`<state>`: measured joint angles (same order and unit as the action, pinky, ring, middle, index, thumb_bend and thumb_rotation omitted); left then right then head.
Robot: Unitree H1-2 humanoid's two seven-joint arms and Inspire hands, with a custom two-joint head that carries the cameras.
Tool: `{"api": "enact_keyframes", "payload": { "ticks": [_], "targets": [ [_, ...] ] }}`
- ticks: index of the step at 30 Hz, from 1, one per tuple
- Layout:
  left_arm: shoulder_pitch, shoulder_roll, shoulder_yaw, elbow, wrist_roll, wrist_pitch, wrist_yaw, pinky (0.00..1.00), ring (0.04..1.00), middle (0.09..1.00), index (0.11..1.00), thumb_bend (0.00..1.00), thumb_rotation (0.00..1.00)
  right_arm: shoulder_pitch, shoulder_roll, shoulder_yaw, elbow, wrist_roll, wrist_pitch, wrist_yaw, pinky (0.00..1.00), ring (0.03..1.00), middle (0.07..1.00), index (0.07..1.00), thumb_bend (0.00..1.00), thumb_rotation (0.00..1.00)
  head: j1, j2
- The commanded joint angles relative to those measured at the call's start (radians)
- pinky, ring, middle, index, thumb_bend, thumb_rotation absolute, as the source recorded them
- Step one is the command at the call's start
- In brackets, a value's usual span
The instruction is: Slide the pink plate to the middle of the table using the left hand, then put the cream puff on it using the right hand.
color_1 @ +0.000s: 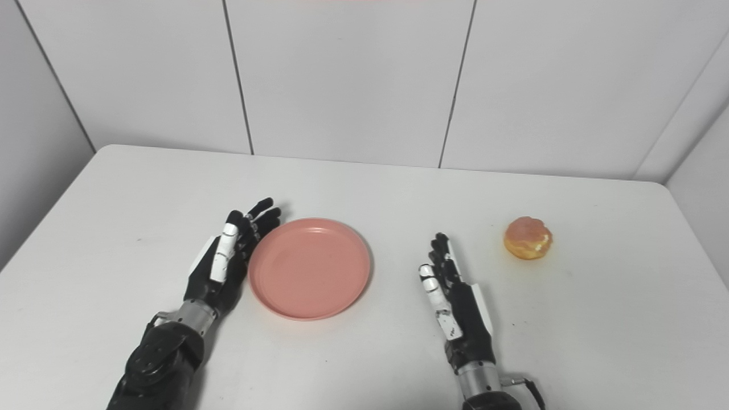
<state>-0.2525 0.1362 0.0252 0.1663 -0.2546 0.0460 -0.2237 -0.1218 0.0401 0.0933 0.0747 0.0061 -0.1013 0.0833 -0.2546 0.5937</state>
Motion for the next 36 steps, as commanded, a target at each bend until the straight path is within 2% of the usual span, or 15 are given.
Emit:
{"api": "enact_keyframes", "payload": {
  "ticks": [1, 8, 11, 15, 17, 23, 29, 36],
  "targets": [
    [0.035, 0.002, -0.005, 0.023, -0.011, 0.016, -0.027, 0.99, 0.944, 0.928, 0.908, 0.72, 1.00, -0.020, 0.018, 0.014, 0.005, -0.022, -0.006, -0.009, 1.00, 1.000, 0.999, 1.000, 0.58, 0.85, -0.029, -0.005],
    [0.044, 0.025, 0.004, 0.054, -0.052, -0.008, -0.089, 1.00, 0.967, 0.950, 0.931, 0.71, 1.00, -0.028, 0.037, 0.031, 0.021, -0.061, -0.005, -0.040, 1.00, 0.996, 0.992, 1.000, 0.54, 0.89, -0.119, -0.022],
    [0.043, 0.026, 0.010, 0.076, -0.075, -0.018, -0.112, 1.00, 0.985, 0.960, 0.938, 0.71, 1.00, -0.032, 0.045, 0.033, 0.031, -0.075, -0.005, -0.055, 1.00, 0.989, 0.986, 1.000, 0.53, 0.90, -0.126, -0.026],
    [0.056, -0.004, 0.013, 0.084, -0.059, -0.071, -0.091, 1.00, 0.974, 0.955, 0.936, 0.69, 1.00, -0.040, 0.047, 0.032, 0.049, -0.082, -0.016, -0.067, 1.00, 0.985, 0.985, 1.000, 0.54, 0.89, -0.133, -0.030],
    [0.067, -0.021, 0.012, 0.083, -0.041, -0.098, -0.074, 1.00, 0.972, 0.958, 0.976, 0.68, 1.00, -0.042, 0.046, 0.032, 0.050, -0.081, -0.016, -0.067, 0.99, 0.984, 0.986, 1.000, 0.54, 0.89, -0.133, -0.030],
    [0.110, -0.055, -0.008, 0.031, 0.004, -0.108, -0.045, 1.00, 0.974, 0.982, 1.000, 0.70, 1.00, -0.043, 0.043, 0.029, 0.045, -0.076, -0.009, -0.067, 0.98, 0.980, 0.987, 1.000, 0.53, 0.89, -0.115, -0.027],
    [0.126, -0.074, -0.029, 0.022, 0.048, -0.153, -0.037, 1.00, 0.982, 0.990, 1.000, 0.71, 1.00, -0.037, 0.034, 0.029, 0.026, -0.077, 0.001, -0.063, 1.00, 0.983, 0.988, 1.000, 0.53, 0.90, -0.080, -0.019],
    [0.138, -0.106, -0.040, 0.013, 0.081, -0.204, -0.009, 1.00, 1.000, 0.998, 0.995, 0.72, 0.99, -0.033, 0.029, 0.025, 0.015, -0.052, 0.009, -0.053, 1.00, 0.987, 0.992, 1.000, 0.54, 0.88, -0.073, -0.017]
  ]
}}
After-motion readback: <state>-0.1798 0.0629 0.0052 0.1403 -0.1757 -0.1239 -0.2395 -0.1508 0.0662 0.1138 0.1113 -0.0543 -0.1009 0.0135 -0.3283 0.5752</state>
